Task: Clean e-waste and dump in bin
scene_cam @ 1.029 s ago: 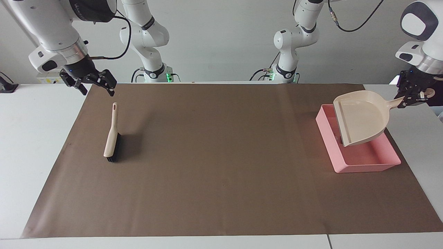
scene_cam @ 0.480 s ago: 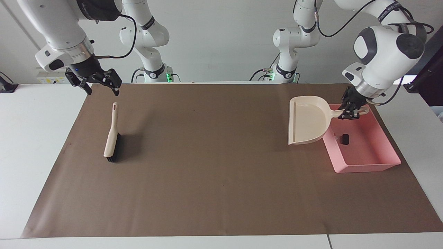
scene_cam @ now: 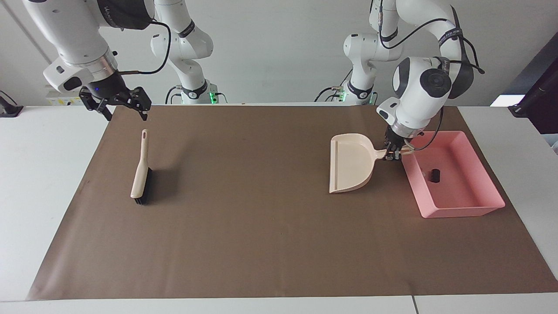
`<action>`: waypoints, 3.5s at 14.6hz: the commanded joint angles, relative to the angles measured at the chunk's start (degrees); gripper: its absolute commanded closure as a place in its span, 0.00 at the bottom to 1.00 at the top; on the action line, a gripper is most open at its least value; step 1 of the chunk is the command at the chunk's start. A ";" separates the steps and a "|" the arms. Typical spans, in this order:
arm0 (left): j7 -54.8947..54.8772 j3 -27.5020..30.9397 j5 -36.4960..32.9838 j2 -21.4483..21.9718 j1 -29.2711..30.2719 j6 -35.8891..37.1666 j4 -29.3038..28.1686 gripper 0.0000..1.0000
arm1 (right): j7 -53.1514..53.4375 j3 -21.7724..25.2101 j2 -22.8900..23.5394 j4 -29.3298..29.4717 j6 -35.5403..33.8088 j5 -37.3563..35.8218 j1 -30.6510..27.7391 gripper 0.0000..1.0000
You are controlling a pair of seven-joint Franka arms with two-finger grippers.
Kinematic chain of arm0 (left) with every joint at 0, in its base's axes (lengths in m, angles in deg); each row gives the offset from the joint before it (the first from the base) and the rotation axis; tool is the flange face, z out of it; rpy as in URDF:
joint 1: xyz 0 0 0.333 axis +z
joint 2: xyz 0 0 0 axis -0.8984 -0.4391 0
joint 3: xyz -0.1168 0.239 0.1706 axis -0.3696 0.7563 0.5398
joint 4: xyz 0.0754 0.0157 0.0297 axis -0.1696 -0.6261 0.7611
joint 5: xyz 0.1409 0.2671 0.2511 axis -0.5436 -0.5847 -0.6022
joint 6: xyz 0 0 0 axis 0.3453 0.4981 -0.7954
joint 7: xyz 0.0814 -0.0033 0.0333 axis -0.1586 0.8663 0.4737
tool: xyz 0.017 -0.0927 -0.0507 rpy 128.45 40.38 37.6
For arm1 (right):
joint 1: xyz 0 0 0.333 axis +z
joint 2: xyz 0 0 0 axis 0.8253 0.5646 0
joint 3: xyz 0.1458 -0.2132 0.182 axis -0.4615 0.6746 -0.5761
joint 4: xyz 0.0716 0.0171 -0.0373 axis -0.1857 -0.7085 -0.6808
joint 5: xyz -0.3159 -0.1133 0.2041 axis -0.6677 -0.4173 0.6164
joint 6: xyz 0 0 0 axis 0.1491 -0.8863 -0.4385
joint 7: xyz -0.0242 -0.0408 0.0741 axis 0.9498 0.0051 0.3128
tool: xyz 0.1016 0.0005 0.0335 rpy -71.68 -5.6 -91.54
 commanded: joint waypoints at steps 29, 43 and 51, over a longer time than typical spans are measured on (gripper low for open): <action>34.37 1.47 -4.71 5.02 -4.91 -0.54 -7.62 0.07 | 0.43 -0.11 -1.33 -0.30 -1.47 2.55 -0.63 0.01; 73.57 1.47 -2.44 0.38 11.70 13.59 13.00 0.02 | 0.43 -0.11 -1.33 -0.30 -1.47 2.55 -0.63 0.01; 74.45 1.64 -0.85 0.64 14.35 22.48 21.74 0.02 | 0.43 -0.11 -1.33 -0.30 -1.47 2.55 -0.63 0.01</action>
